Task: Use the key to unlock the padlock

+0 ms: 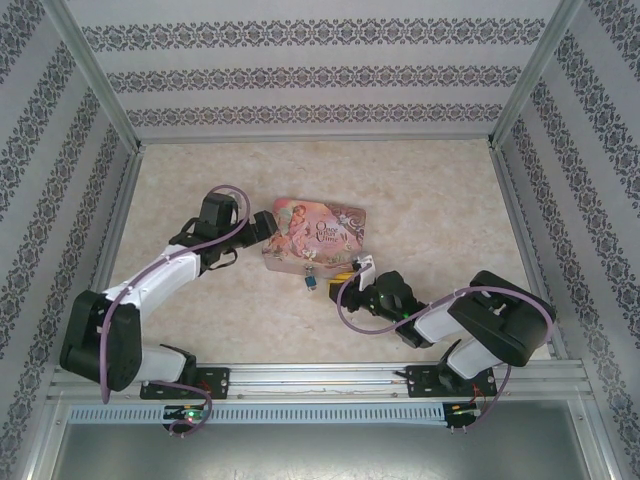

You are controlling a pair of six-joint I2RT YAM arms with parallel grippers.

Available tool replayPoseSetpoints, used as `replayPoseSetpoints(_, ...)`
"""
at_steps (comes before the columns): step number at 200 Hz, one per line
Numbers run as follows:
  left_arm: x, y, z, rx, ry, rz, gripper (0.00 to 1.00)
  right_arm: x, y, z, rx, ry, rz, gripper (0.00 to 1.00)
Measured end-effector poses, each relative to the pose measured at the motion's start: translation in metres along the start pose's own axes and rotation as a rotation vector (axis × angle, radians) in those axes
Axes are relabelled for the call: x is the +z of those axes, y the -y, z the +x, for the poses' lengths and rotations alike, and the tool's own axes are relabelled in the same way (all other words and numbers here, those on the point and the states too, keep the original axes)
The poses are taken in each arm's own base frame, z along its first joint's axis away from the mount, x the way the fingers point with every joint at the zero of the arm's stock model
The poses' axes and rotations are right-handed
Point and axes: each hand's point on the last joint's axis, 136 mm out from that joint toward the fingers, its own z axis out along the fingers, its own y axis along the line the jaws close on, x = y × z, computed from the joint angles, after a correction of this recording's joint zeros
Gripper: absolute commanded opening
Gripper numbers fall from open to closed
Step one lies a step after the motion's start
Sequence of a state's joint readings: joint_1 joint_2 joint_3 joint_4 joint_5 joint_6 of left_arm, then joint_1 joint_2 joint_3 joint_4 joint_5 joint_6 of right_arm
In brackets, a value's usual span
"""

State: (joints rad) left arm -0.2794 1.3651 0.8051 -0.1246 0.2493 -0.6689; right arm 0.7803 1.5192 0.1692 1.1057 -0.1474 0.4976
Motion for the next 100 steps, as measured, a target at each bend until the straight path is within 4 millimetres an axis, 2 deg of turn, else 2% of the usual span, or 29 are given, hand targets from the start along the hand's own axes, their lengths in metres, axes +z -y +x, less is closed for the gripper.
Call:
replayPoseSetpoints(28,0.013,0.001,0.008,0.001,-0.057,0.017,0.99,0.001,0.006,0.001,0.009,-0.011,0.018,0.37)
replayPoseSetpoints(61,0.025,-0.003,0.015,-0.006,-0.103,0.01,0.93,0.004,0.011,-0.005,0.017,-0.008,0.035,0.37)
replayPoseSetpoints(100,0.036,-0.006,0.028,-0.03,-0.154,0.023,0.72,0.006,0.024,-0.013,0.038,-0.007,0.063,0.38)
